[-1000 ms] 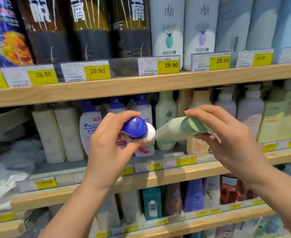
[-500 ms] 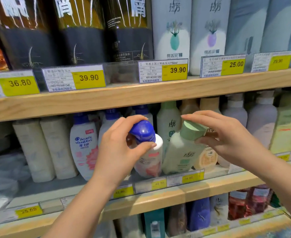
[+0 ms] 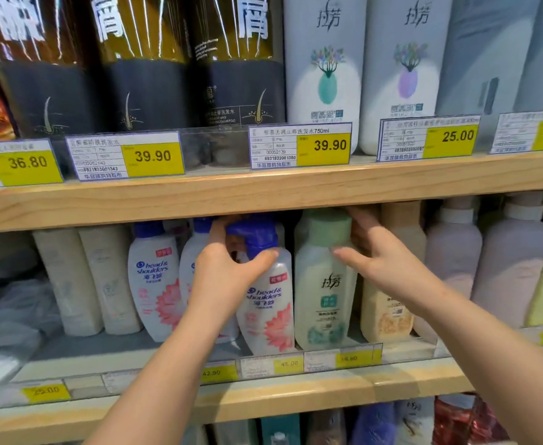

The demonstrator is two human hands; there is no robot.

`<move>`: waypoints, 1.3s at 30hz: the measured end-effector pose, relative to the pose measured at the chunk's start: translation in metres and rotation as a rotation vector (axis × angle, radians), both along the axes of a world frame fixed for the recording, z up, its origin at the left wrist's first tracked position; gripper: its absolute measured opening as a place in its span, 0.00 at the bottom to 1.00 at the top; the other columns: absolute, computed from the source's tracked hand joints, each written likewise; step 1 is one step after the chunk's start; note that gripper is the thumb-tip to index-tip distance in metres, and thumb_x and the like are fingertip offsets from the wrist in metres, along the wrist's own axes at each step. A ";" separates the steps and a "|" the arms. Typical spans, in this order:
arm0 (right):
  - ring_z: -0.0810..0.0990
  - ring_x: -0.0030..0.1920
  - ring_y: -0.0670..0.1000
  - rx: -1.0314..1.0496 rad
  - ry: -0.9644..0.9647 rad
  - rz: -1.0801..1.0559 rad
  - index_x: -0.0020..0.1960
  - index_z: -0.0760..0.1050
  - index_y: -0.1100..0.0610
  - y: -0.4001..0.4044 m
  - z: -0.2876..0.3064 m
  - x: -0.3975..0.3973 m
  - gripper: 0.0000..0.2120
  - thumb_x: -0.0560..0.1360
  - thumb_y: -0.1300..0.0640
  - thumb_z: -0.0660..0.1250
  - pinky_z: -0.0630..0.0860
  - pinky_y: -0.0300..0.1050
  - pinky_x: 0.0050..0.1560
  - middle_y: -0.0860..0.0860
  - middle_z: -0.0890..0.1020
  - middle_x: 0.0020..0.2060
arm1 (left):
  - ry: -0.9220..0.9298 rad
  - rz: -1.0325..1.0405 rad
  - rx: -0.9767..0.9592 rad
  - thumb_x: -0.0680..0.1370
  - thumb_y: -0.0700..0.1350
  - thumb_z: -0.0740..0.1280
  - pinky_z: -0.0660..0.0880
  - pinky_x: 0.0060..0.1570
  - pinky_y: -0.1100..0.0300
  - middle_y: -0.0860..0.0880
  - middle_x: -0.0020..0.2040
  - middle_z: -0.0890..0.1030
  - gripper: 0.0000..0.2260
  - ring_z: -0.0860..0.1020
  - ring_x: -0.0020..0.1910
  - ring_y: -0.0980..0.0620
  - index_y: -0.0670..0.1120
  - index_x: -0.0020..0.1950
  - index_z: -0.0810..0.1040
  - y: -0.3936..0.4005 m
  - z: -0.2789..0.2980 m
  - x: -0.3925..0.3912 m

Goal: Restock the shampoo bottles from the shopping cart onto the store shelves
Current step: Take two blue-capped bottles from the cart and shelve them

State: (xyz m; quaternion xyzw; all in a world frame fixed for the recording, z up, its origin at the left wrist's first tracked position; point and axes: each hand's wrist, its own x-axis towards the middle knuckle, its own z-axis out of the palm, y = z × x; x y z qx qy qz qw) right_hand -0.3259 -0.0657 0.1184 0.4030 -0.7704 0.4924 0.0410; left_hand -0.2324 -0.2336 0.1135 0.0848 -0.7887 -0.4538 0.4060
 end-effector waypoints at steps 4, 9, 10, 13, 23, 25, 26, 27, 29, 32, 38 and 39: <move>0.61 0.64 0.40 0.000 -0.038 -0.039 0.74 0.44 0.51 -0.013 -0.014 -0.003 0.44 0.70 0.61 0.70 0.58 0.28 0.60 0.42 0.63 0.63 | -0.051 -0.125 0.053 0.70 0.42 0.71 0.67 0.38 0.80 0.59 0.43 0.75 0.13 0.73 0.41 0.68 0.47 0.52 0.71 0.004 -0.013 -0.010; 0.62 0.63 0.42 0.011 -0.077 -0.075 0.74 0.43 0.52 -0.017 -0.014 -0.010 0.43 0.71 0.62 0.69 0.58 0.21 0.50 0.45 0.65 0.62 | -0.123 -0.211 0.111 0.68 0.34 0.71 0.68 0.40 0.82 0.62 0.50 0.73 0.28 0.73 0.44 0.74 0.56 0.59 0.64 0.000 -0.029 -0.007; 0.64 0.66 0.45 0.027 -0.077 -0.073 0.74 0.43 0.52 -0.017 -0.012 -0.011 0.43 0.71 0.62 0.69 0.58 0.24 0.51 0.47 0.66 0.65 | -0.138 -0.220 0.124 0.67 0.34 0.71 0.72 0.41 0.78 0.59 0.53 0.74 0.31 0.75 0.48 0.69 0.57 0.61 0.62 -0.002 -0.030 -0.007; 0.62 0.69 0.47 0.041 -0.070 -0.070 0.74 0.43 0.52 -0.015 -0.010 -0.013 0.43 0.71 0.61 0.69 0.58 0.26 0.52 0.50 0.63 0.71 | -0.197 -0.192 0.109 0.68 0.34 0.71 0.71 0.53 0.53 0.51 0.63 0.73 0.35 0.73 0.61 0.42 0.58 0.67 0.60 -0.007 -0.029 -0.005; 0.70 0.64 0.54 0.253 -0.024 -0.172 0.68 0.58 0.70 -0.006 -0.006 -0.006 0.35 0.71 0.53 0.69 0.68 0.44 0.60 0.57 0.70 0.66 | -0.217 -0.286 0.241 0.70 0.33 0.68 0.74 0.34 0.76 0.52 0.47 0.78 0.22 0.76 0.43 0.60 0.48 0.59 0.68 -0.012 -0.039 -0.016; 0.76 0.55 0.63 0.326 -0.005 -0.240 0.61 0.64 0.75 -0.006 -0.006 -0.003 0.32 0.71 0.50 0.69 0.72 0.52 0.53 0.67 0.77 0.56 | -0.228 -0.294 0.231 0.70 0.35 0.68 0.73 0.33 0.77 0.54 0.47 0.78 0.21 0.76 0.44 0.62 0.48 0.60 0.68 -0.012 -0.039 -0.014; 0.76 0.53 0.63 0.345 0.029 -0.260 0.61 0.64 0.73 -0.007 -0.006 0.000 0.32 0.71 0.50 0.69 0.73 0.52 0.51 0.66 0.78 0.54 | -0.235 -0.290 0.224 0.71 0.36 0.68 0.72 0.32 0.78 0.55 0.46 0.78 0.21 0.75 0.43 0.63 0.49 0.61 0.68 -0.012 -0.039 -0.013; 0.76 0.53 0.62 0.356 0.080 -0.272 0.63 0.63 0.69 -0.006 -0.006 0.001 0.32 0.70 0.50 0.69 0.72 0.51 0.51 0.64 0.77 0.54 | -0.242 -0.277 0.211 0.71 0.37 0.68 0.71 0.31 0.78 0.56 0.46 0.78 0.21 0.75 0.43 0.64 0.50 0.61 0.68 -0.014 -0.039 -0.013; 0.73 0.59 0.62 0.374 0.180 -0.280 0.71 0.55 0.60 -0.005 -0.005 0.004 0.38 0.69 0.51 0.71 0.72 0.50 0.54 0.63 0.73 0.60 | -0.271 -0.241 0.164 0.70 0.39 0.70 0.71 0.32 0.79 0.53 0.48 0.78 0.22 0.74 0.44 0.64 0.49 0.62 0.69 -0.016 -0.040 -0.012; 0.73 0.61 0.62 0.453 0.309 -0.348 0.74 0.41 0.46 -0.004 -0.005 0.008 0.49 0.67 0.52 0.73 0.71 0.49 0.53 0.62 0.71 0.63 | -0.342 -0.202 0.090 0.67 0.40 0.73 0.74 0.41 0.70 0.49 0.53 0.79 0.26 0.78 0.50 0.54 0.47 0.63 0.69 -0.020 -0.044 -0.011; 0.74 0.57 0.62 0.441 0.278 -0.366 0.73 0.42 0.42 -0.003 0.000 0.009 0.49 0.66 0.56 0.74 0.61 0.42 0.41 0.62 0.75 0.58 | -0.418 -0.187 0.052 0.65 0.37 0.74 0.73 0.55 0.54 0.46 0.57 0.78 0.29 0.76 0.56 0.48 0.47 0.63 0.67 -0.024 -0.047 -0.012; 0.74 0.57 0.62 0.436 0.268 -0.363 0.73 0.42 0.42 -0.003 0.001 0.010 0.49 0.66 0.56 0.74 0.61 0.42 0.41 0.62 0.75 0.58 | -0.418 -0.187 0.051 0.65 0.37 0.74 0.74 0.57 0.53 0.45 0.57 0.78 0.29 0.76 0.57 0.47 0.47 0.63 0.68 -0.024 -0.047 -0.013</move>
